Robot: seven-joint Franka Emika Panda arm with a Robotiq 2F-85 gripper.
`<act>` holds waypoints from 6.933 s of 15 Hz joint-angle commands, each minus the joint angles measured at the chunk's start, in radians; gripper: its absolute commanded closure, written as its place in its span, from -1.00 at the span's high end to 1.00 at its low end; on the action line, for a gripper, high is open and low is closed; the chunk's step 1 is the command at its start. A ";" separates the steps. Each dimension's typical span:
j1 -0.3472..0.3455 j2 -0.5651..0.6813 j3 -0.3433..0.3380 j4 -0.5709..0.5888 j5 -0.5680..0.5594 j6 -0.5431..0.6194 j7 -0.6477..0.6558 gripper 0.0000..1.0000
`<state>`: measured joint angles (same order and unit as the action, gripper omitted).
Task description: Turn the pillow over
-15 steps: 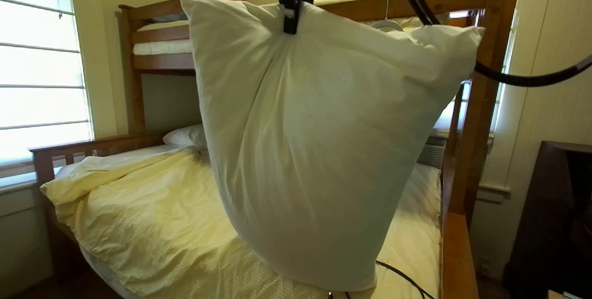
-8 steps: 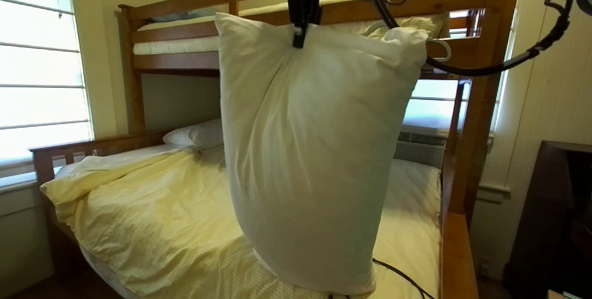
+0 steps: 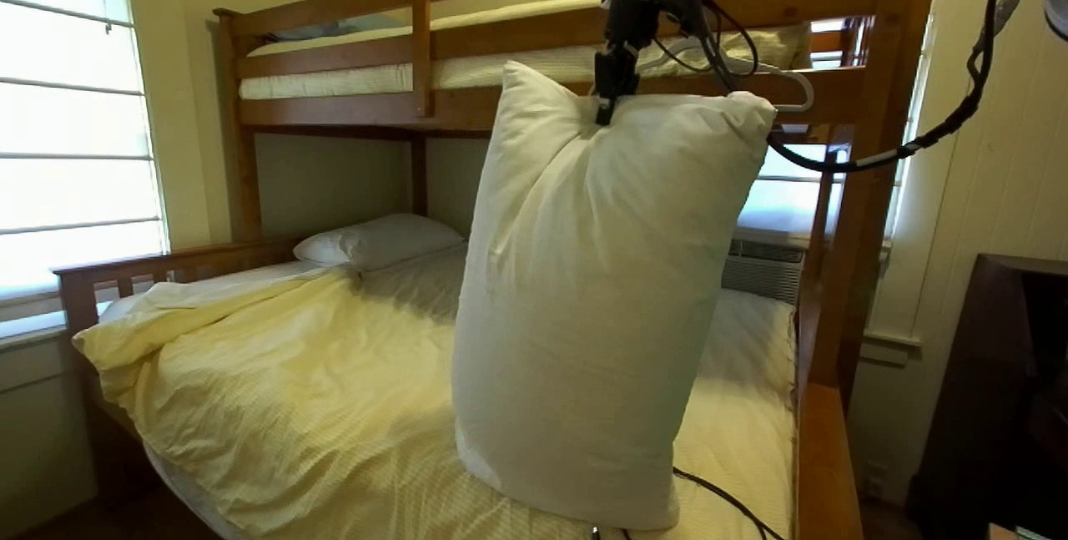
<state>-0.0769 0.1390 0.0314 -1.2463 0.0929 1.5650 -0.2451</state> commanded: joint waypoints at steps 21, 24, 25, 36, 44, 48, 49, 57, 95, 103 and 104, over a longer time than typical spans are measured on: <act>0.062 -0.026 -0.044 -0.319 -0.398 0.269 0.365 1.00; 0.061 -0.038 -0.048 -0.411 -0.337 0.263 0.385 1.00; 0.068 0.000 -0.050 -0.336 -0.381 0.247 0.363 1.00; 0.135 0.090 -0.029 -0.462 -0.453 0.339 0.525 1.00; 0.235 0.293 -0.060 -0.543 -0.545 0.473 0.799 1.00; 0.239 0.320 -0.065 -0.541 -0.512 0.508 0.764 1.00; 0.239 0.324 -0.066 -0.541 -0.511 0.512 0.764 1.00; 0.311 0.499 -0.110 -0.427 -0.587 0.482 0.821 0.48; 0.365 0.086 0.169 -0.730 -0.251 0.242 0.523 -0.94; 0.389 0.052 0.181 -0.688 -0.379 0.297 0.493 0.28; 0.397 0.018 0.188 -0.663 -0.398 0.279 0.492 0.44</act>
<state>0.2976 0.2469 0.2048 -1.9425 -0.2564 1.8553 0.2767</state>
